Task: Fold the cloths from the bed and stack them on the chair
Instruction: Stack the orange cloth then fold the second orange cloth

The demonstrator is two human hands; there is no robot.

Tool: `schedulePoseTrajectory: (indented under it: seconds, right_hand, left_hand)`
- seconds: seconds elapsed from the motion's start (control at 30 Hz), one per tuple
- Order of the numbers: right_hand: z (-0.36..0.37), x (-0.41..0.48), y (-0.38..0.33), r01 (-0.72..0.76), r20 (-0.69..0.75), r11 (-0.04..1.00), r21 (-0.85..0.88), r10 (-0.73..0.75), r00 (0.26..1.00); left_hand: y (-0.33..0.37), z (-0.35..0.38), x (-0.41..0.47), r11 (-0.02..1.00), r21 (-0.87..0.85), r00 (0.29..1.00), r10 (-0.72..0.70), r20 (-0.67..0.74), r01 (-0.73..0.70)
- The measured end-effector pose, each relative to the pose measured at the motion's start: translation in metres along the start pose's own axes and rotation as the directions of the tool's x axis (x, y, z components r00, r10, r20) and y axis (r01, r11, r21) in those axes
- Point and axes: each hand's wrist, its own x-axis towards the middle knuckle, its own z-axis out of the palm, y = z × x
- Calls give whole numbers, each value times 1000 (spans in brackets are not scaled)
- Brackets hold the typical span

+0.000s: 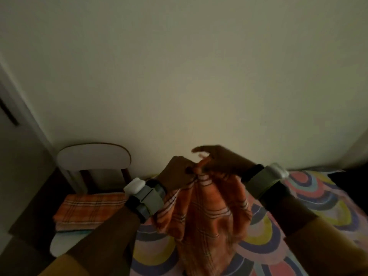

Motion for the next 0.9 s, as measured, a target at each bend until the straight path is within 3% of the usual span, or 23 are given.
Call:
schedulePoseTrajectory:
  seconds: [0.07, 0.13, 0.23, 0.37, 0.47, 0.57, 0.6, 0.83, 0.9]
  right_hand:
    - [27, 6, 4, 5, 41, 992, -125, 0, 999]
    - [33, 8, 7, 22, 24, 994, -108, -19, 1000]
    - [24, 12, 8, 129, 11, 967, -218, -130, 991]
    - [9, 18, -1, 216, -44, 941, -262, -235, 971]
    - [-4, 22, -4, 156, -127, 963, -220, -187, 974]
    - [-14, 31, 11, 42, -226, 959, -282, -109, 968]
    - [-16, 33, 16, 10, -239, 953, -303, -86, 967]
    - [-28, 42, 44, -136, -252, 924, -357, 44, 967]
    - [-28, 40, 48, -174, -267, 930, -324, 87, 960]
  left_hand:
    - [6, -6, 8, 999, 17, 999, 34, -8, -34]
    - [1, -11, 7, 999, 11, 999, 41, 16, -41]
    - [-15, -12, -4, 999, -26, 999, 40, 15, -39]
    - [-44, -1, -29, 999, -21, 998, -50, 32, 50]
    - [-73, 10, -53, 982, 60, 982, -183, 39, 180]
    - [-88, 9, -66, 984, 107, 990, -144, -5, 144]
    - [-86, 6, -69, 985, 92, 988, -149, 45, 144]
    - [-117, -16, -82, 901, 433, 993, -55, 108, 2]
    - [-125, -19, -86, 893, 448, 973, -143, 183, 47]
